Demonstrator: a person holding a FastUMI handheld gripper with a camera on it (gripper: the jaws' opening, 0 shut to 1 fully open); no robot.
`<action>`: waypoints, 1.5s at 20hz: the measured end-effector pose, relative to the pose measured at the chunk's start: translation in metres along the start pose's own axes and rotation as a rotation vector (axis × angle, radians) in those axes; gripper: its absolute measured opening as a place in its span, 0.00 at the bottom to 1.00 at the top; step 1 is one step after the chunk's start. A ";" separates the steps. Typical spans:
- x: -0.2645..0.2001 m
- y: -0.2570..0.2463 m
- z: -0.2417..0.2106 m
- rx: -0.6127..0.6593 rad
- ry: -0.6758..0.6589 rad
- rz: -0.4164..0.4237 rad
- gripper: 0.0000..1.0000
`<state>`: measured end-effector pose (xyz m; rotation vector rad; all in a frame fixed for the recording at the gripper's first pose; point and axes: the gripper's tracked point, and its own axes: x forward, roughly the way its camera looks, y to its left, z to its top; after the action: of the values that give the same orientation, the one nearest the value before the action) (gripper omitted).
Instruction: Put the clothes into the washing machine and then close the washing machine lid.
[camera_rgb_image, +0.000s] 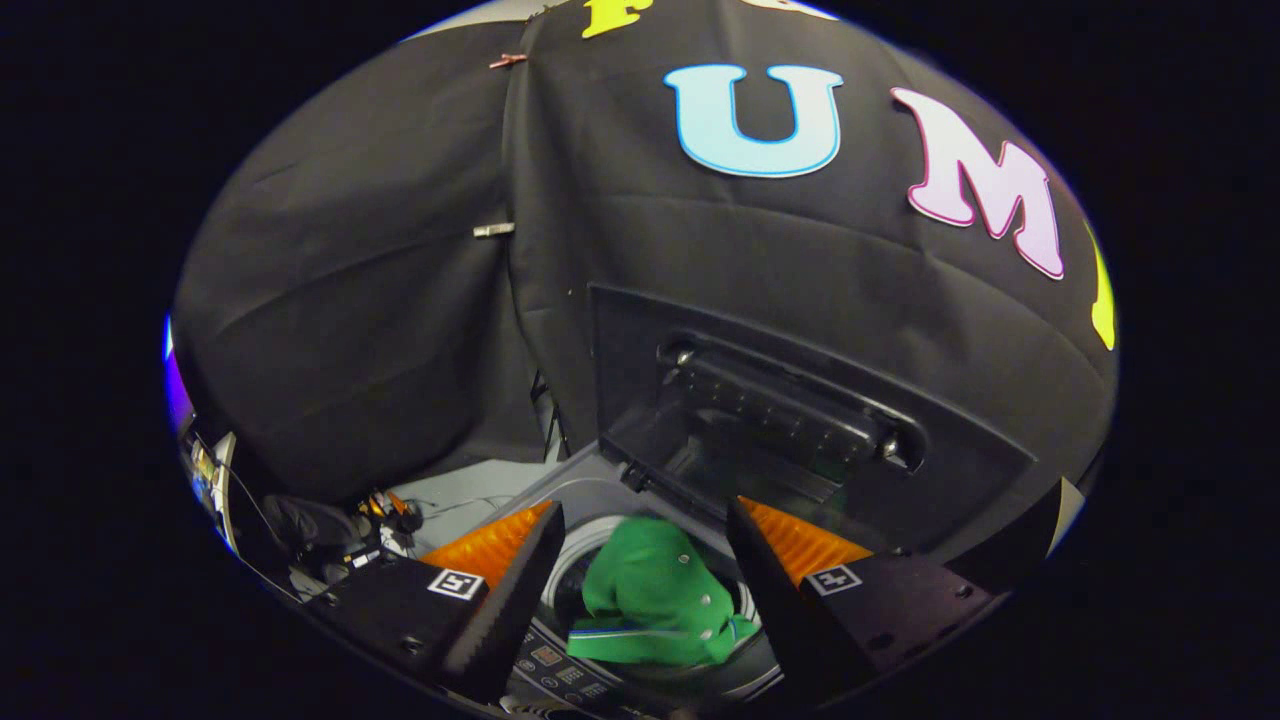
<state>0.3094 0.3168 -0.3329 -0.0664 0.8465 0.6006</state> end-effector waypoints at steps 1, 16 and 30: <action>-0.002 0.000 0.001 0.009 -0.006 0.003 0.99; -0.023 -0.048 0.086 0.066 -0.375 -0.135 0.99; -0.021 -0.153 0.097 0.229 -0.393 -0.483 0.99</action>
<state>0.4453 0.2070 -0.2795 0.0541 0.4841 0.0526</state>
